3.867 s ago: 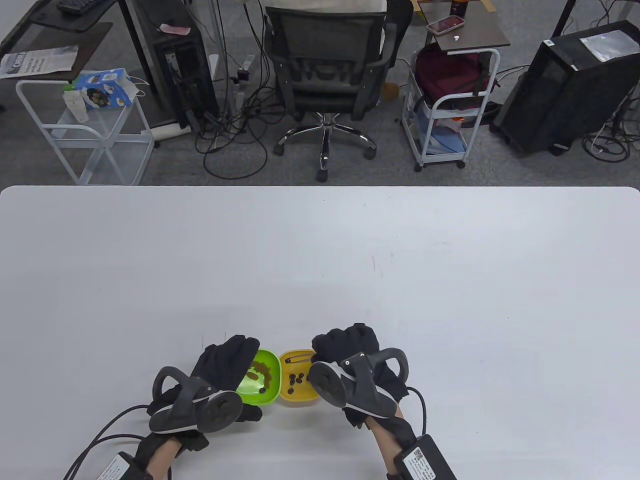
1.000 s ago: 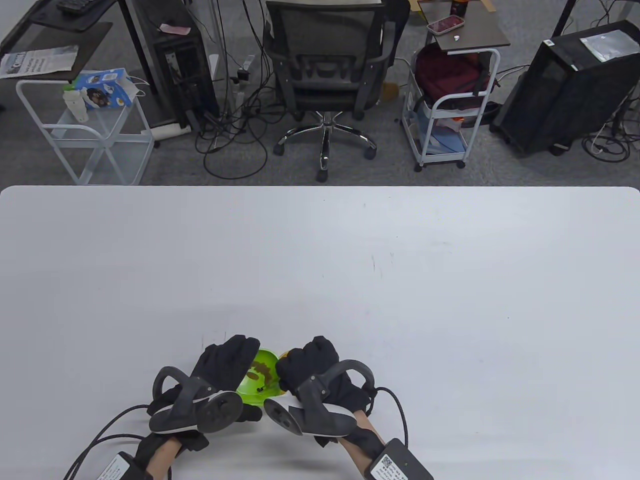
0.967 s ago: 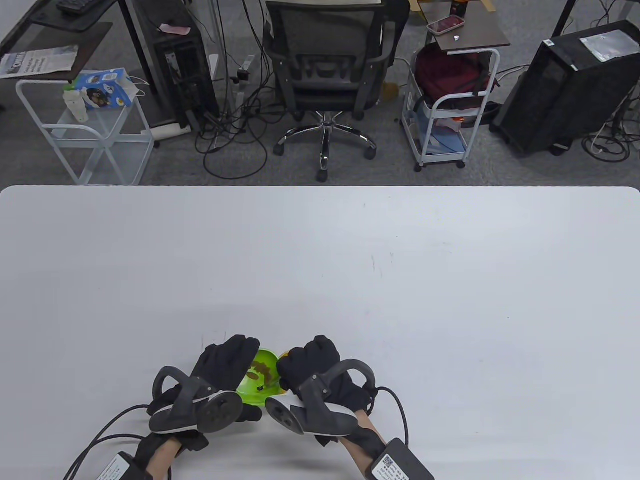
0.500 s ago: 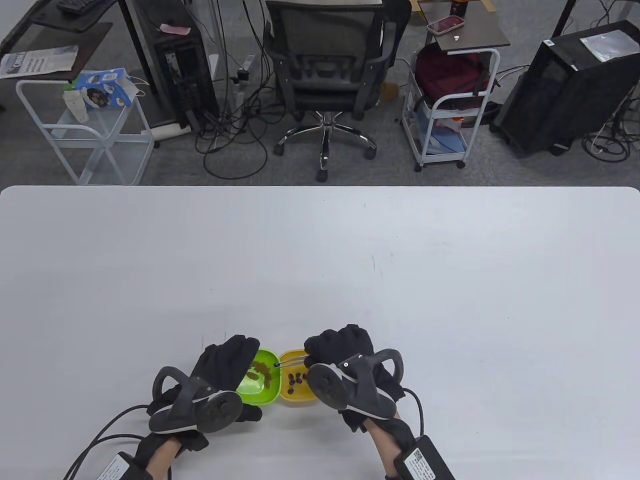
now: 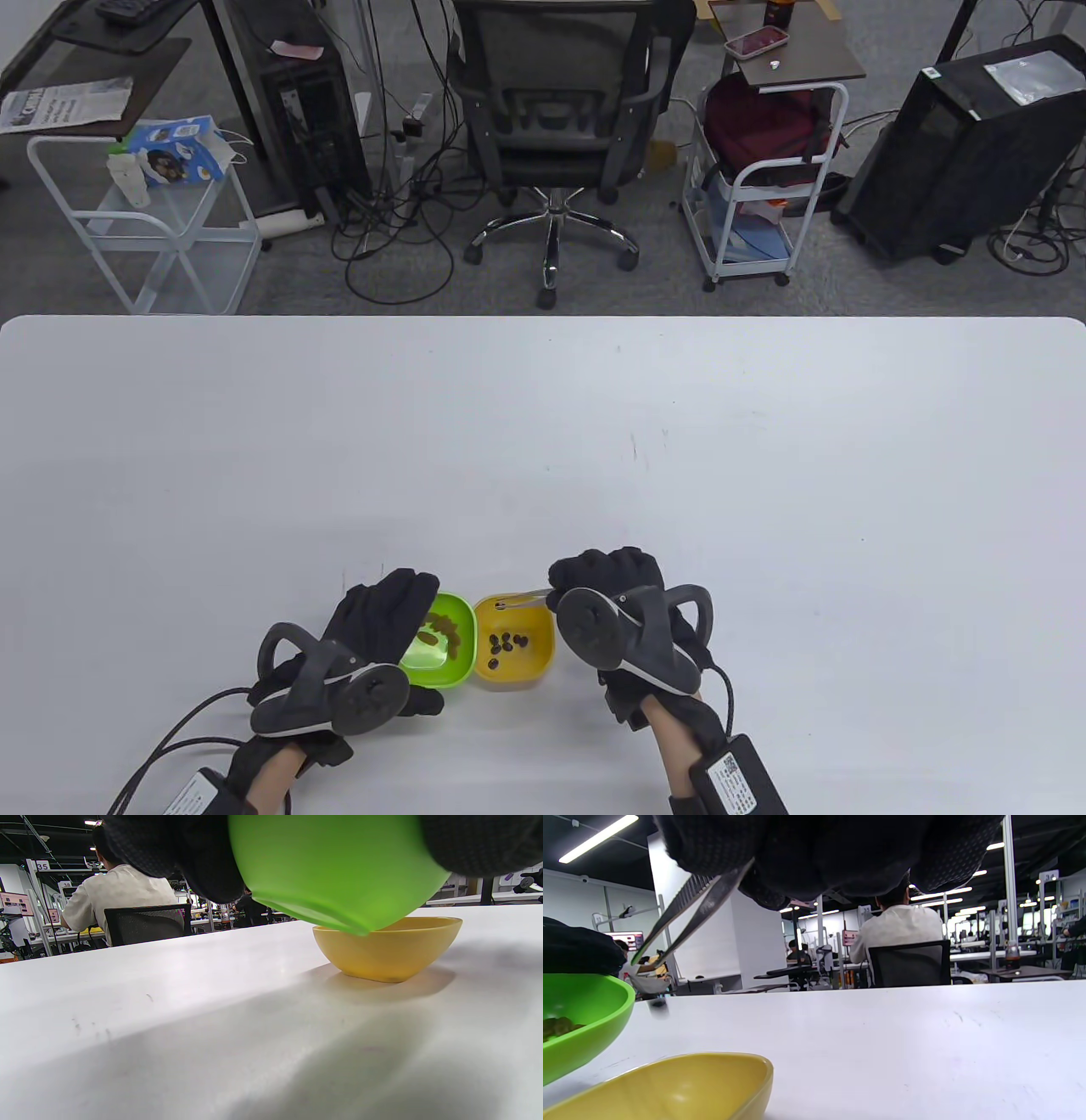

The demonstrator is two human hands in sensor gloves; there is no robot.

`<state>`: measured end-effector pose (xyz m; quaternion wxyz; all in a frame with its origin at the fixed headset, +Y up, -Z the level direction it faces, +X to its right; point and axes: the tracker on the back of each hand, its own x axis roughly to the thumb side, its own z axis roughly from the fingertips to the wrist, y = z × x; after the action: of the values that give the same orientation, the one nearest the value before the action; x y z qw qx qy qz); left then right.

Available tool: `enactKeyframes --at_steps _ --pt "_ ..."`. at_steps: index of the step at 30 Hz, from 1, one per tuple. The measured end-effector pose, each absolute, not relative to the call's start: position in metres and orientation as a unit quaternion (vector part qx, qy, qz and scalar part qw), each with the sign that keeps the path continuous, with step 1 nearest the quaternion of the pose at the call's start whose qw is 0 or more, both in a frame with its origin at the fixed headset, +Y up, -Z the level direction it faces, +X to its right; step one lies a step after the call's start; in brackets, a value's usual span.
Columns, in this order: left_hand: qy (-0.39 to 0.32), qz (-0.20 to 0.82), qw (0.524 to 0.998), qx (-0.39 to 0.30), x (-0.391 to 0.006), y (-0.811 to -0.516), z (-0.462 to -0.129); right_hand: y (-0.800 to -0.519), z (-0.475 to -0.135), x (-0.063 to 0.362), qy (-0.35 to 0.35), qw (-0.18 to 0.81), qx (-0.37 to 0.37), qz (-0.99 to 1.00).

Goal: Pick coffee beans with tweezers into small dish

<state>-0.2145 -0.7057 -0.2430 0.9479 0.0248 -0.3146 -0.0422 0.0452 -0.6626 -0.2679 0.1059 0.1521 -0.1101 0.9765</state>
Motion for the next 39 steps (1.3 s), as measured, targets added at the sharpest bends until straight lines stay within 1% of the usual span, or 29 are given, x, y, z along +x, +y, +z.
enactKeyframes --at_steps 8,15,27,32,36,39 --pt "-0.313 -0.039 0.949 0.026 -0.216 -0.705 -0.244 -0.664 -0.269 0.047 -0.105 0.11 0.148 0.977" --pt "-0.291 -0.014 0.956 0.026 -0.229 -0.705 -0.252 -0.665 -0.27 0.047 -0.105 0.112 0.148 0.977" --pt "-0.194 0.052 0.98 0.001 -0.28 -0.721 -0.287 -0.666 -0.27 0.047 -0.101 0.107 0.146 0.978" --pt "-0.149 0.067 0.986 -0.022 -0.302 -0.733 -0.298 -0.667 -0.271 0.047 -0.095 0.108 0.146 0.979" --pt "-0.127 0.083 0.988 -0.039 -0.312 -0.742 -0.304 -0.667 -0.27 0.046 -0.094 0.106 0.147 0.979" --pt "-0.123 0.1 0.986 -0.058 -0.314 -0.747 -0.306 -0.667 -0.27 0.046 -0.095 0.108 0.148 0.978"
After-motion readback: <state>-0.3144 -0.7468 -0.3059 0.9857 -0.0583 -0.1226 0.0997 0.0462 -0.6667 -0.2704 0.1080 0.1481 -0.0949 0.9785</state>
